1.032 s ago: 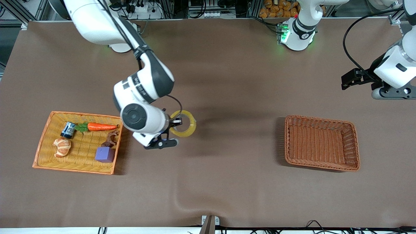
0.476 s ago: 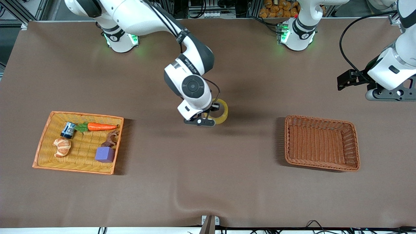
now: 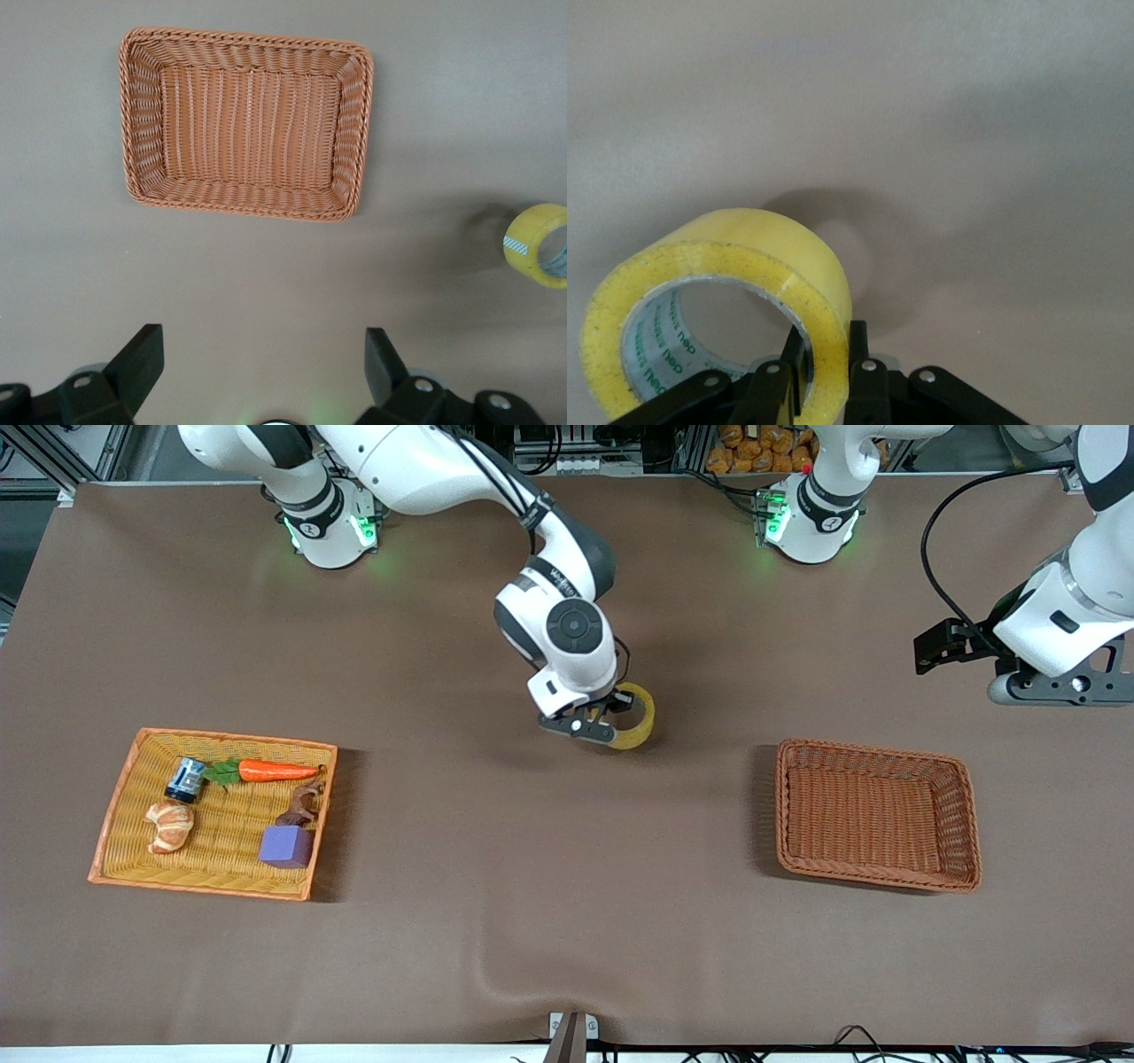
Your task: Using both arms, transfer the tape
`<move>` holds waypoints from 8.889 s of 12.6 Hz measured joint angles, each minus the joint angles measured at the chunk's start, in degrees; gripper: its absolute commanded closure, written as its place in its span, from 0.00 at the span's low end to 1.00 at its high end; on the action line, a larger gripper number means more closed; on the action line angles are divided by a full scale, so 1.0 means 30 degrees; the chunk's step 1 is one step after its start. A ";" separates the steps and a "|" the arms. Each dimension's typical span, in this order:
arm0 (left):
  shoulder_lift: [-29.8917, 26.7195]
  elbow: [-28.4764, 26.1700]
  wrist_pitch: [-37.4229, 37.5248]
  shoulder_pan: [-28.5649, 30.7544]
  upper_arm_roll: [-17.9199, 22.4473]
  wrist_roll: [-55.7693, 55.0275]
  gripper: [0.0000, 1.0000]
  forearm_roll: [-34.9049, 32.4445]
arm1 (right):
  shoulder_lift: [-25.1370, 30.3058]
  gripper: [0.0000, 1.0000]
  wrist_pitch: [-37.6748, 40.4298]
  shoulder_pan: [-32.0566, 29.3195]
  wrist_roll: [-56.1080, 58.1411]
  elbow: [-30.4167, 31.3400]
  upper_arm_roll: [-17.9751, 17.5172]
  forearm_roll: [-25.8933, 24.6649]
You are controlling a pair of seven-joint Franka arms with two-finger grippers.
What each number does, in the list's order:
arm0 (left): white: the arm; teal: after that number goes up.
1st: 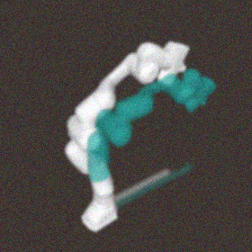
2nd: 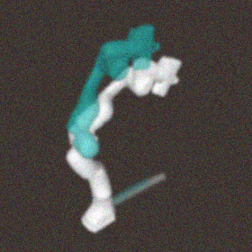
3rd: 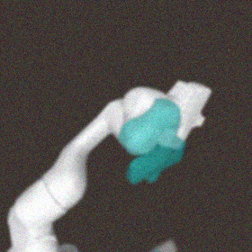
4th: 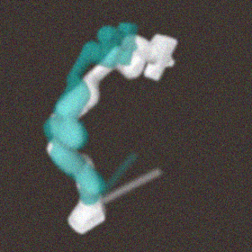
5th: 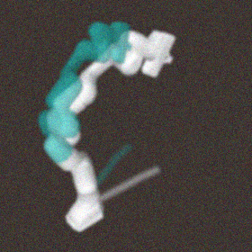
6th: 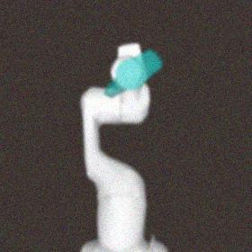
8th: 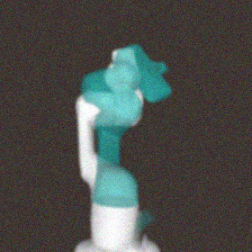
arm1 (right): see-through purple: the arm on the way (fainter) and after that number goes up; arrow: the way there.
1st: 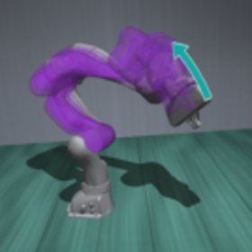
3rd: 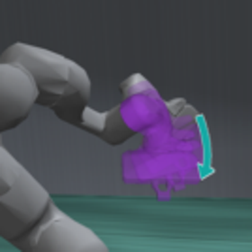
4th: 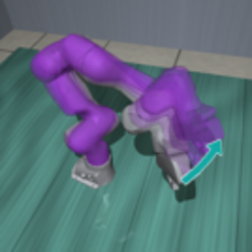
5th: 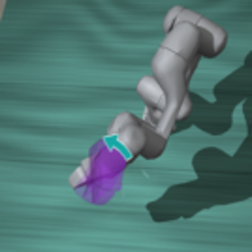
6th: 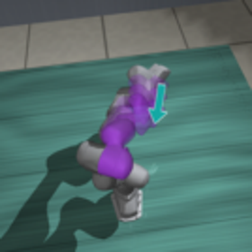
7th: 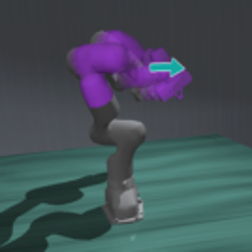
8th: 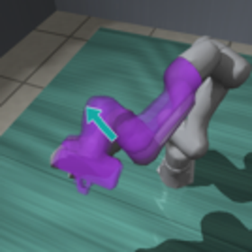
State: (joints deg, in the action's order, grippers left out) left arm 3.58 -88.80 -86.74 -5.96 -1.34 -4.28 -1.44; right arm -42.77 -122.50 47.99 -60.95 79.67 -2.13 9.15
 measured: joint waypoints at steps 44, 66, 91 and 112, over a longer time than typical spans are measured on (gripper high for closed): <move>0.9621 -0.5821 -1.4962 -1.0537 -0.0592 -1.6234 1.00 0.1135 | 1.4457 0.00 0.7874 -1.6672 2.3562 0.6329 0.1223 -0.1682; 0.6140 -0.5683 -1.2136 0.3932 -0.0176 0.4693 1.00 0.1095 | 1.4715 0.00 1.0570 -1.6550 2.2661 0.4244 0.1024 -0.3427; -0.1164 -0.0147 -0.1555 0.3448 -0.2483 0.0455 0.00 0.0422 | 1.4659 0.00 1.1173 -1.6462 2.2671 0.4101 0.1039 -0.3413; -0.1450 -0.0110 -0.0318 0.3986 -0.2432 0.0617 0.00 0.0235 | 1.4659 0.00 1.1301 -1.6463 2.2671 0.3830 0.1134 -0.3413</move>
State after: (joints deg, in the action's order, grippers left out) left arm -0.77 -89.13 -87.69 6.00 -8.63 -2.43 -0.74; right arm 1.21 -88.60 -1.39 7.06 91.16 1.27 -1.09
